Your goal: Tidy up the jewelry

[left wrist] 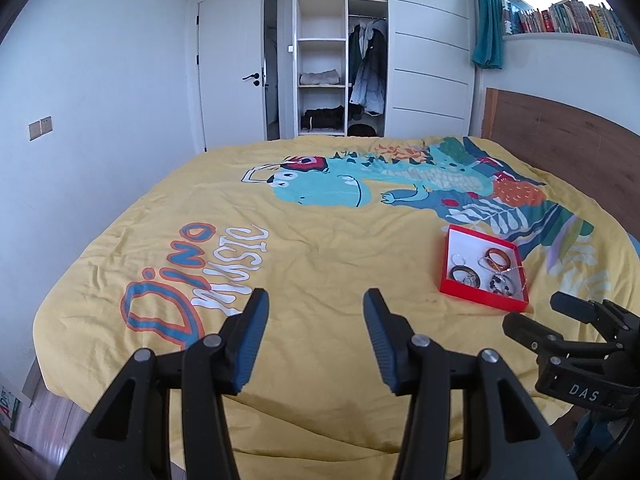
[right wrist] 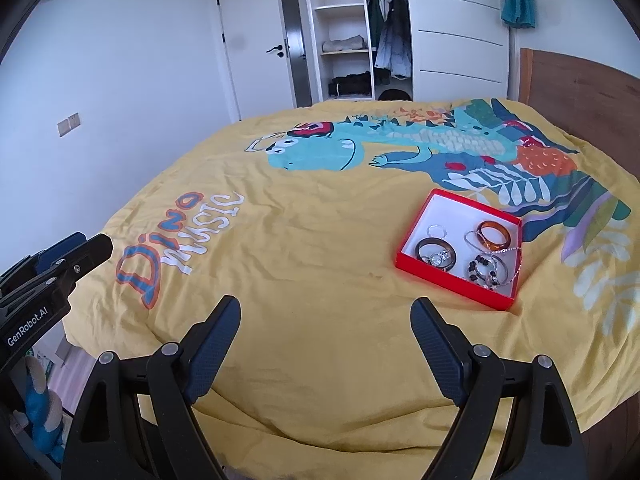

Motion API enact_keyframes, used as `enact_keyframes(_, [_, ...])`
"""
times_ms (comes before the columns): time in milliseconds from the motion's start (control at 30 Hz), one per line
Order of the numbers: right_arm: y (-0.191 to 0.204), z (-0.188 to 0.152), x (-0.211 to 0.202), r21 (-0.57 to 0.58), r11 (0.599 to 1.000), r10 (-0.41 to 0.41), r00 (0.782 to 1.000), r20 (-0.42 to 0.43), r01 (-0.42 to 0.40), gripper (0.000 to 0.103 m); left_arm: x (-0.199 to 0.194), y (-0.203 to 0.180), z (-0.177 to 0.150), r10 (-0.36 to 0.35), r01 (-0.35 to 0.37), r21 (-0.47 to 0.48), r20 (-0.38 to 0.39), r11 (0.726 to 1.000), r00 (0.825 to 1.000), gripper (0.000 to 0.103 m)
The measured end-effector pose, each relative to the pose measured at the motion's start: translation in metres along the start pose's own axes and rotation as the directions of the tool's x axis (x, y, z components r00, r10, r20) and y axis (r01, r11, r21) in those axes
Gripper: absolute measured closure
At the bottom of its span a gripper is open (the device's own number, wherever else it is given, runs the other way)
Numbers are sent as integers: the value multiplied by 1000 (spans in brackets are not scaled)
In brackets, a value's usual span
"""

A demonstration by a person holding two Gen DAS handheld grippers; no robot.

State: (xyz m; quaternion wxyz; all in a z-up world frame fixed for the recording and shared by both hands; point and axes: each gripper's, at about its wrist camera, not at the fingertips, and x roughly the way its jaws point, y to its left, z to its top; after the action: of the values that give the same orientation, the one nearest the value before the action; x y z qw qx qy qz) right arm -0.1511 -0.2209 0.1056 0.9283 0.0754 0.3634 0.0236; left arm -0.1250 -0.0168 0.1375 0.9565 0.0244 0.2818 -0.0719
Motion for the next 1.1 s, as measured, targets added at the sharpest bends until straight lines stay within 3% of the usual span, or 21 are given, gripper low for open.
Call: enact_keyframes(1100, [-16, -11, -20, 37, 997, -65, 998, 15, 65, 16, -14, -1, -5, -18, 18, -7, -16, 1000, 1000, 51])
